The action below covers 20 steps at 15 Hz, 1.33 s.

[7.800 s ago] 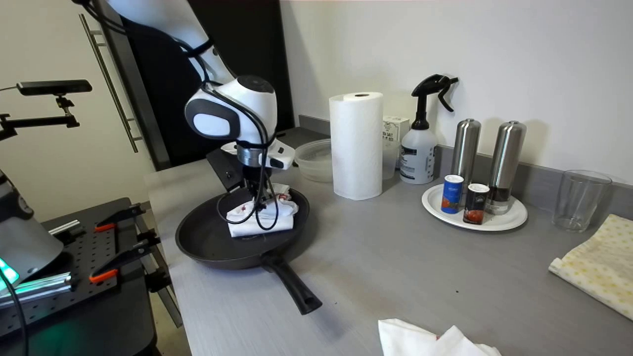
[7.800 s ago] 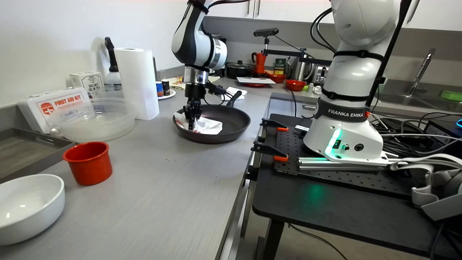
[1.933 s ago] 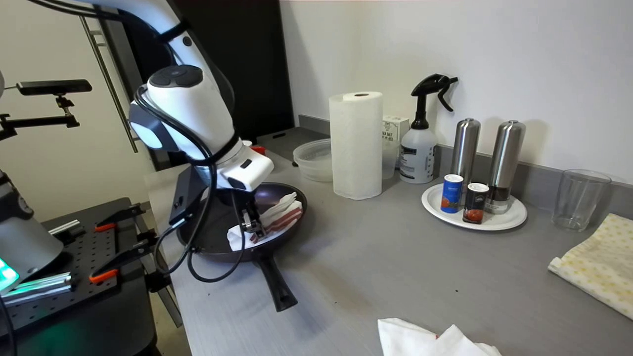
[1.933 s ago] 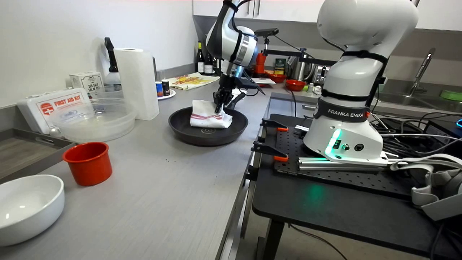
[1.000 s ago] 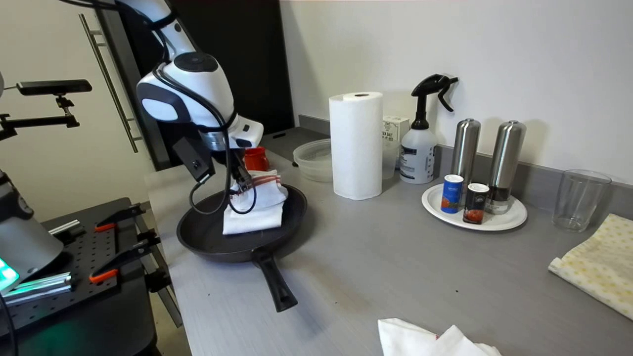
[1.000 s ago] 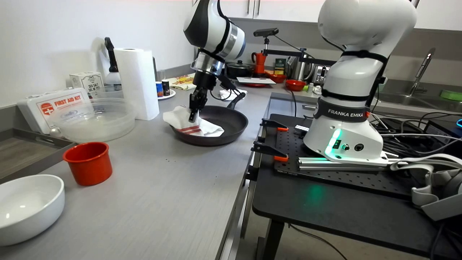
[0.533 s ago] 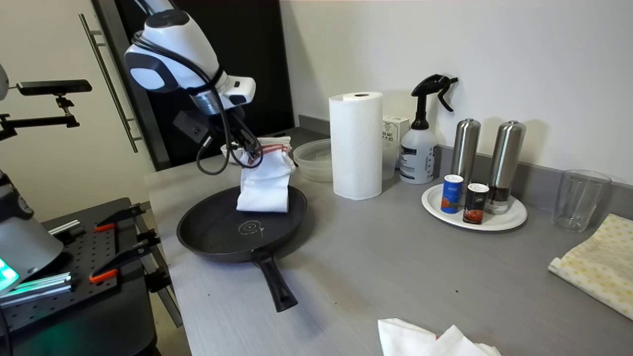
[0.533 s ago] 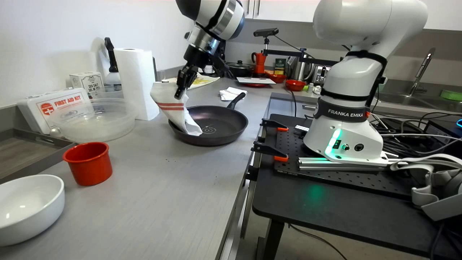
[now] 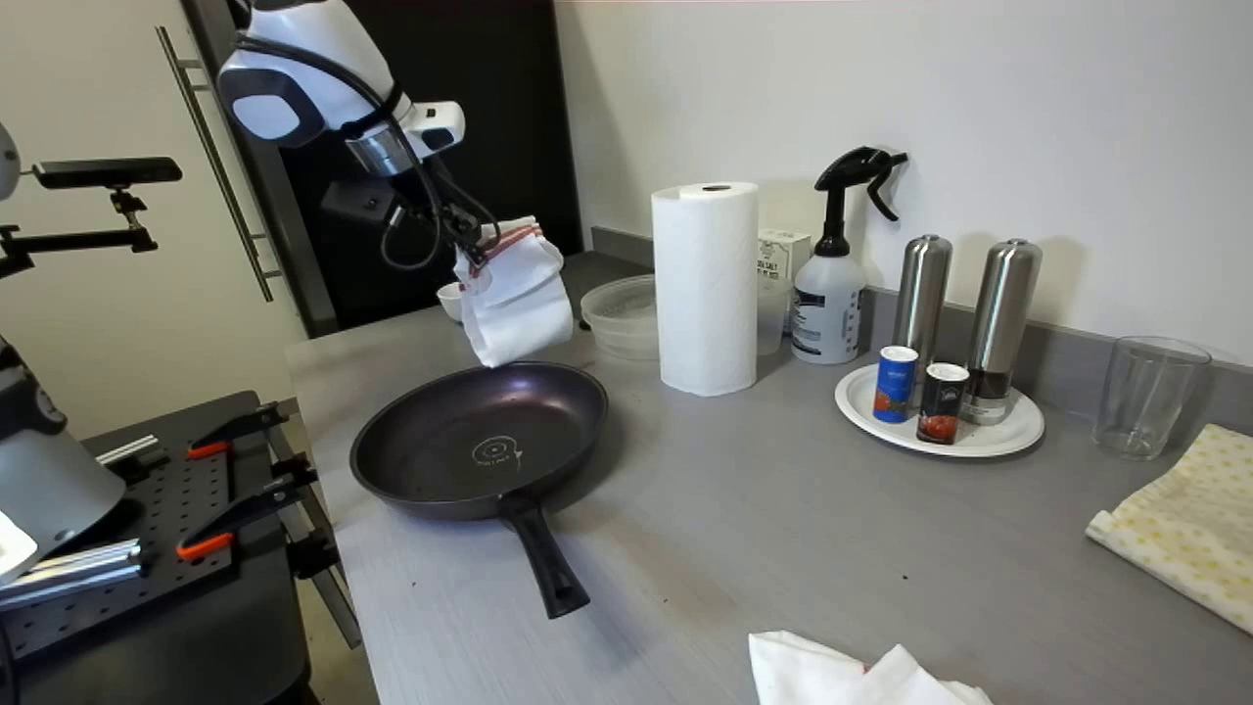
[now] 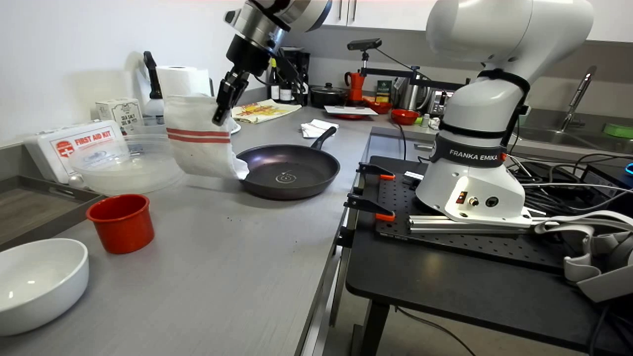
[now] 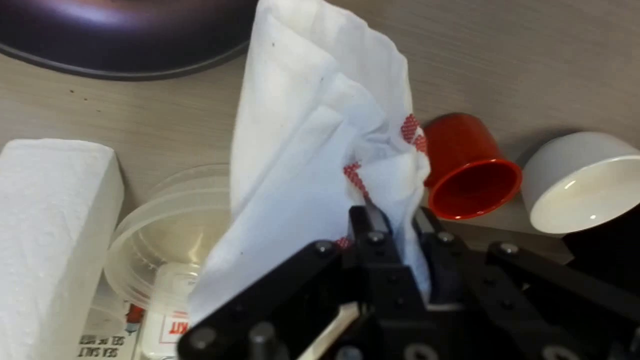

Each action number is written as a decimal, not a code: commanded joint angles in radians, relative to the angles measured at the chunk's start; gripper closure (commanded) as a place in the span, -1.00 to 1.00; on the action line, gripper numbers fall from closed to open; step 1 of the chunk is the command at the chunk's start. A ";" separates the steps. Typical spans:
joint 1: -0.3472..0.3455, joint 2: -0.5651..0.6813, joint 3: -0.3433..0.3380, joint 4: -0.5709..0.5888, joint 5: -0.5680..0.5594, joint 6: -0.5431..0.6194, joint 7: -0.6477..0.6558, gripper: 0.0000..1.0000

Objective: Use the tea towel to wipe the pan

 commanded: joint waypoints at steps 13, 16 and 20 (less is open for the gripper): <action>0.963 -0.197 -0.839 0.086 -0.921 -0.847 0.757 0.94; 1.144 -0.115 -1.009 0.151 -1.037 -0.937 0.810 0.94; 1.322 -0.019 -1.169 0.223 -1.086 -0.955 0.814 0.94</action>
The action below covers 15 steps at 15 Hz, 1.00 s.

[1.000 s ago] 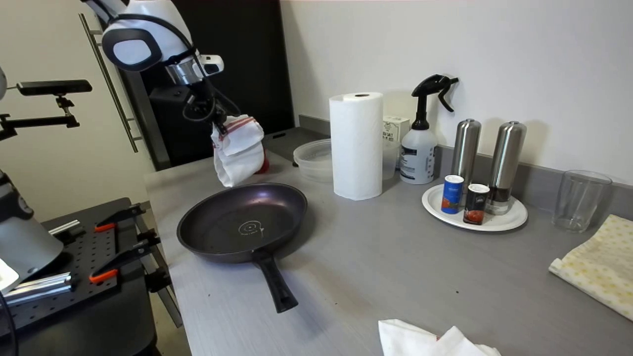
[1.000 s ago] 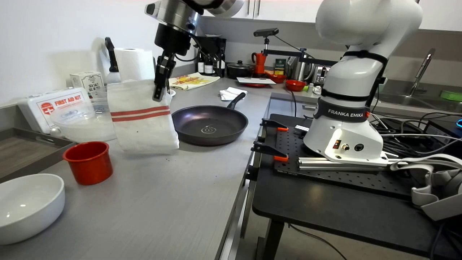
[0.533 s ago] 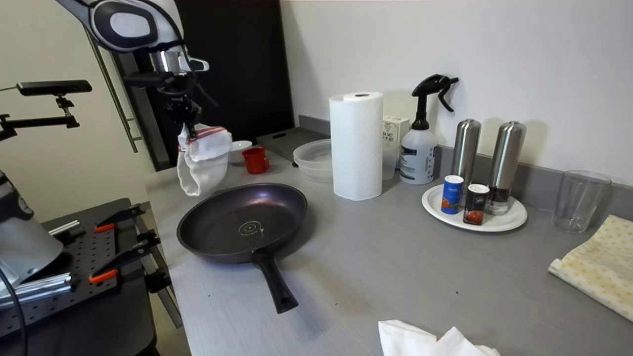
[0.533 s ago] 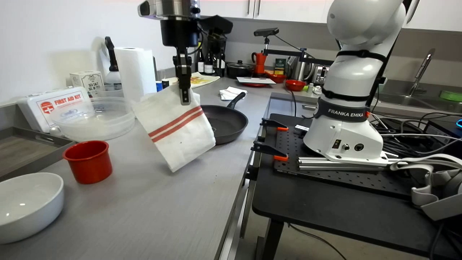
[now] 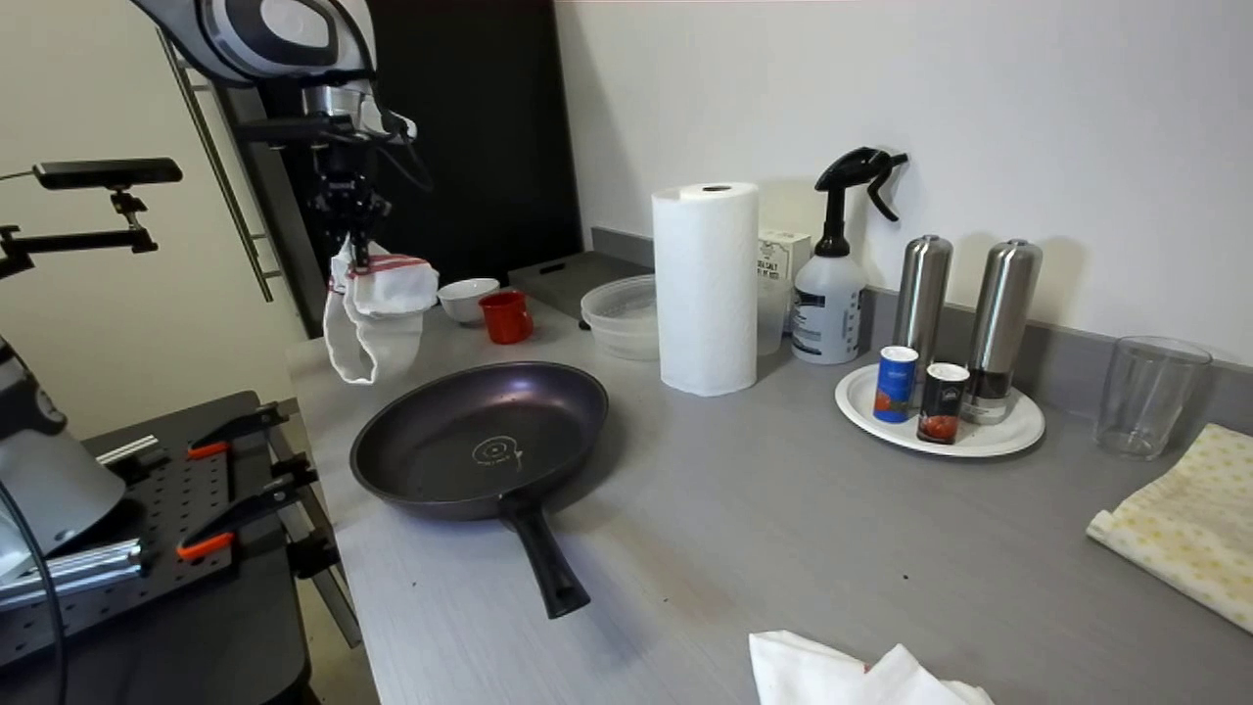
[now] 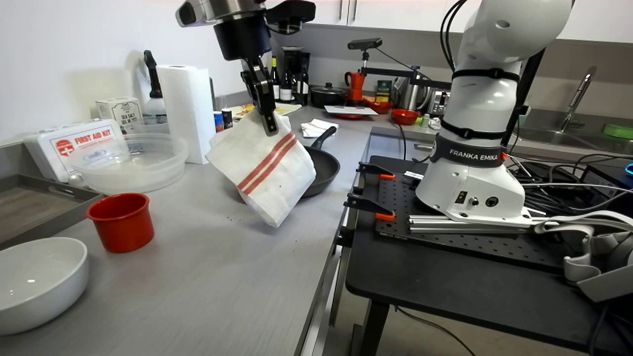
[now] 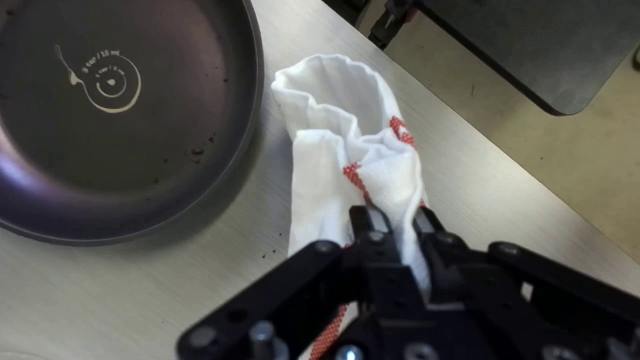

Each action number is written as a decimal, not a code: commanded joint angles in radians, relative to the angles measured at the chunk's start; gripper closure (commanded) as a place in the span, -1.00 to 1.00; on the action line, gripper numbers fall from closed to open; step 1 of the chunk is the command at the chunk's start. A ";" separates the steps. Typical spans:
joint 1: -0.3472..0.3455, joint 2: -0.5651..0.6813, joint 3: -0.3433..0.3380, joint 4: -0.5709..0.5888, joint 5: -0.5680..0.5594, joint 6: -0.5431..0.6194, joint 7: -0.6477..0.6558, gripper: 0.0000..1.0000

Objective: Use the tea towel to wipe the pan

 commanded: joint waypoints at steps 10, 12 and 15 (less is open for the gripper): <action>0.252 0.327 -0.199 0.204 -0.045 0.088 -0.028 0.94; 0.257 0.349 -0.201 0.206 -0.044 0.121 -0.037 0.94; 0.255 0.360 -0.199 0.203 -0.035 0.144 -0.058 0.26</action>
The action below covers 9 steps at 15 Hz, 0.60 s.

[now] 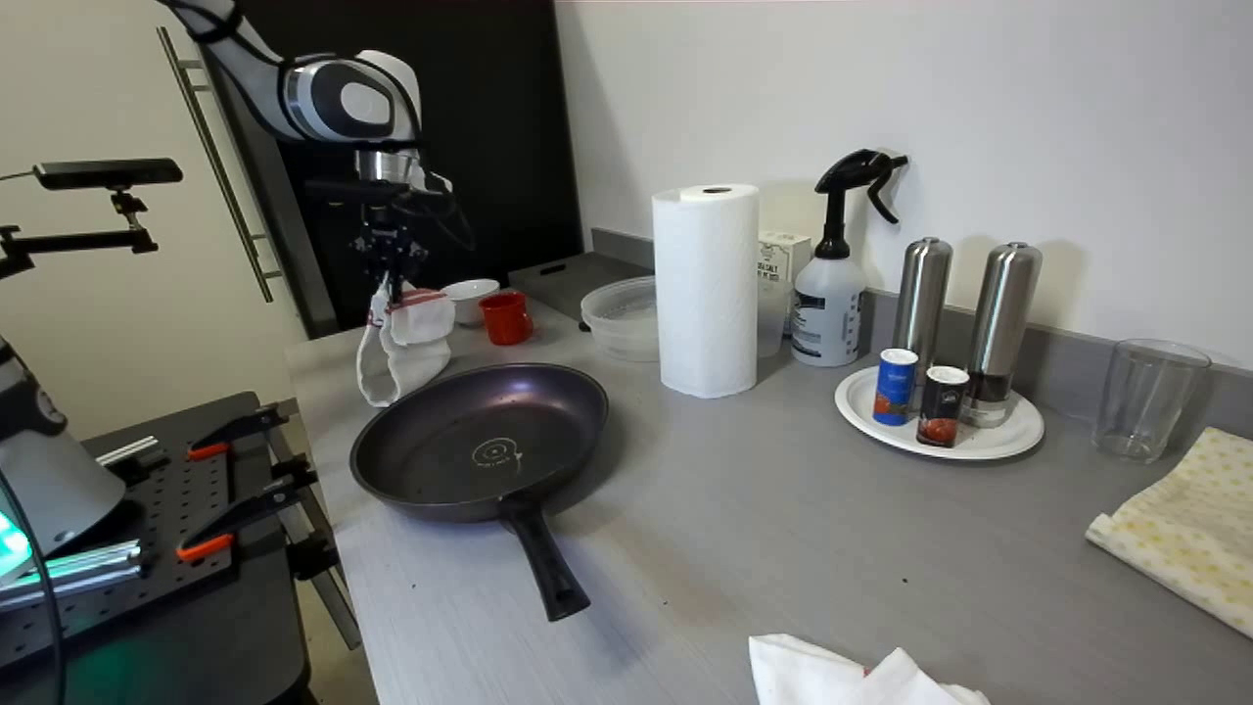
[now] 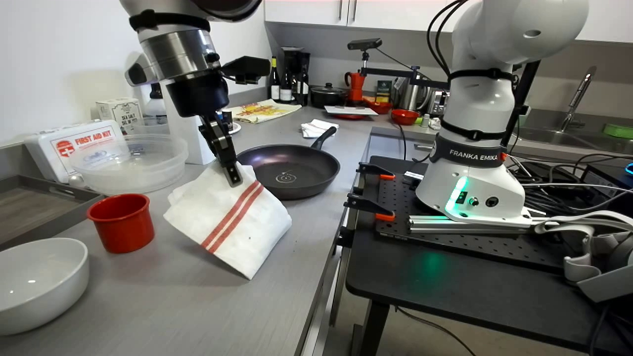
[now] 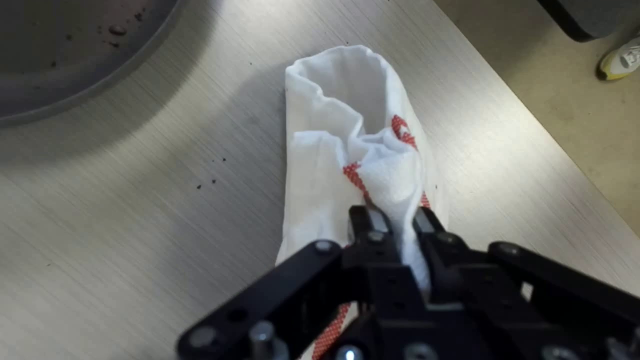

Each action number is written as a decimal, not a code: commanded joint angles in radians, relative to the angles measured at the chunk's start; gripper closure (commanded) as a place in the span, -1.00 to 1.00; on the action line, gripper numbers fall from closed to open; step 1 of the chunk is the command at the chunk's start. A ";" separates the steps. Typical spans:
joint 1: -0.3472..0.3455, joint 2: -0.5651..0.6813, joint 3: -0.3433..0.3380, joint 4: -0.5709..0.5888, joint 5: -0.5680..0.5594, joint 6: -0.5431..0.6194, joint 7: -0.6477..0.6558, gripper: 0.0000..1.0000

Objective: Use the tea towel to wipe the pan

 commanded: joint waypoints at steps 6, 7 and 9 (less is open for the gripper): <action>0.011 -0.017 -0.006 -0.008 0.007 0.052 -0.066 -0.44; 0.011 -0.018 -0.007 -0.008 0.007 0.053 -0.069 -0.57; 0.011 -0.021 -0.008 -0.008 0.004 0.053 -0.072 -0.87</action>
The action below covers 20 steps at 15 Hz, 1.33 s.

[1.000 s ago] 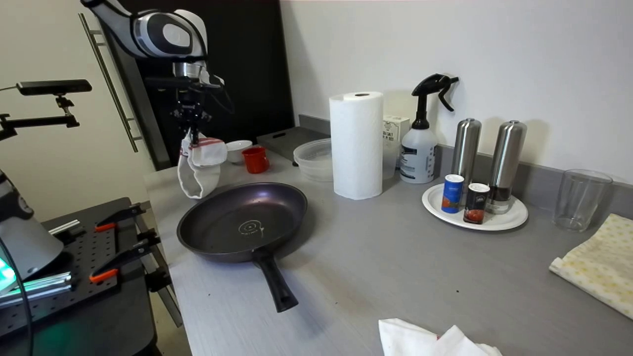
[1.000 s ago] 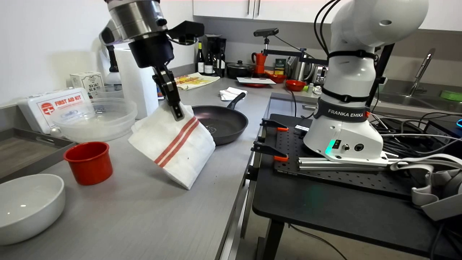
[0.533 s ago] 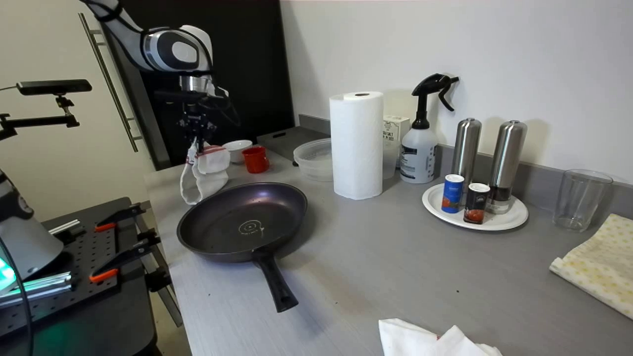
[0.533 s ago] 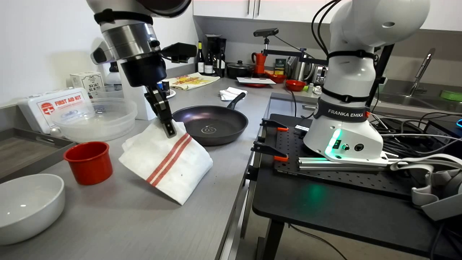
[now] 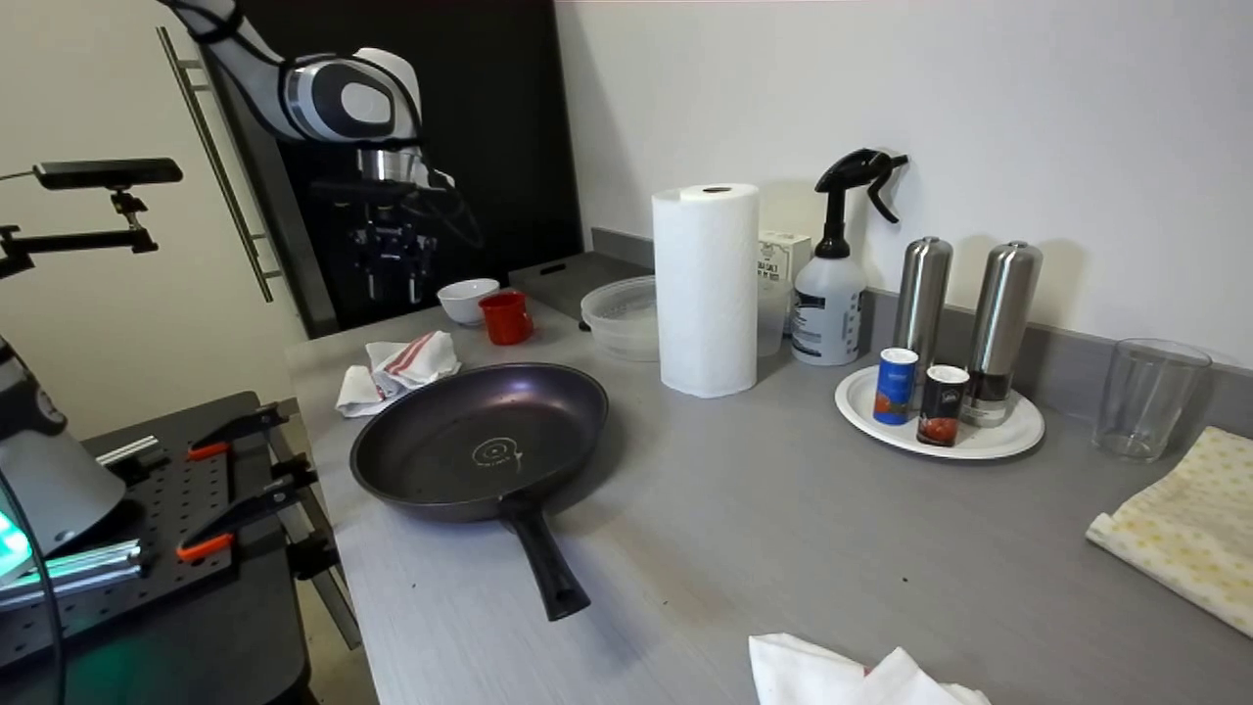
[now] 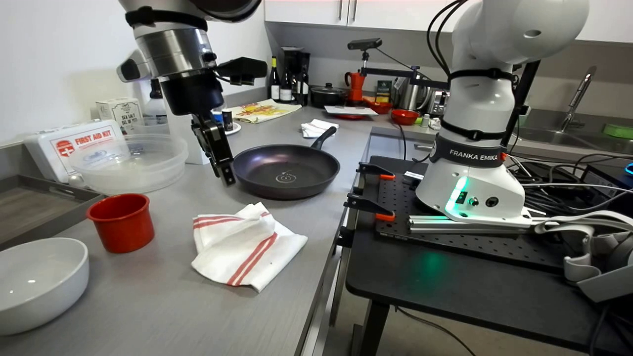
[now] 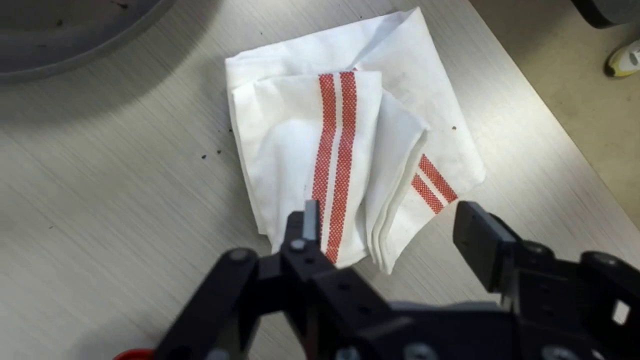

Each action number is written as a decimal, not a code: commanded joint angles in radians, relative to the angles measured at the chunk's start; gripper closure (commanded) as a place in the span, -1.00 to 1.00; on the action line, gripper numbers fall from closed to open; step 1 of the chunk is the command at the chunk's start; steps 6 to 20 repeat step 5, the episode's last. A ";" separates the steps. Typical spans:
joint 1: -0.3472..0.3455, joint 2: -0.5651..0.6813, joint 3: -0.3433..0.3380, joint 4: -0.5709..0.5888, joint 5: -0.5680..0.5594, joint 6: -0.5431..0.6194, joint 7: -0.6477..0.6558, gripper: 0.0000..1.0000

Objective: Use the tea towel to wipe the pan

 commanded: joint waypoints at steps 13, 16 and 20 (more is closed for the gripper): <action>0.013 -0.006 -0.013 0.001 0.005 -0.001 -0.007 -1.00; 0.013 -0.006 -0.013 0.001 0.005 -0.001 -0.007 -1.00; 0.013 -0.006 -0.013 0.001 0.005 -0.001 -0.007 -1.00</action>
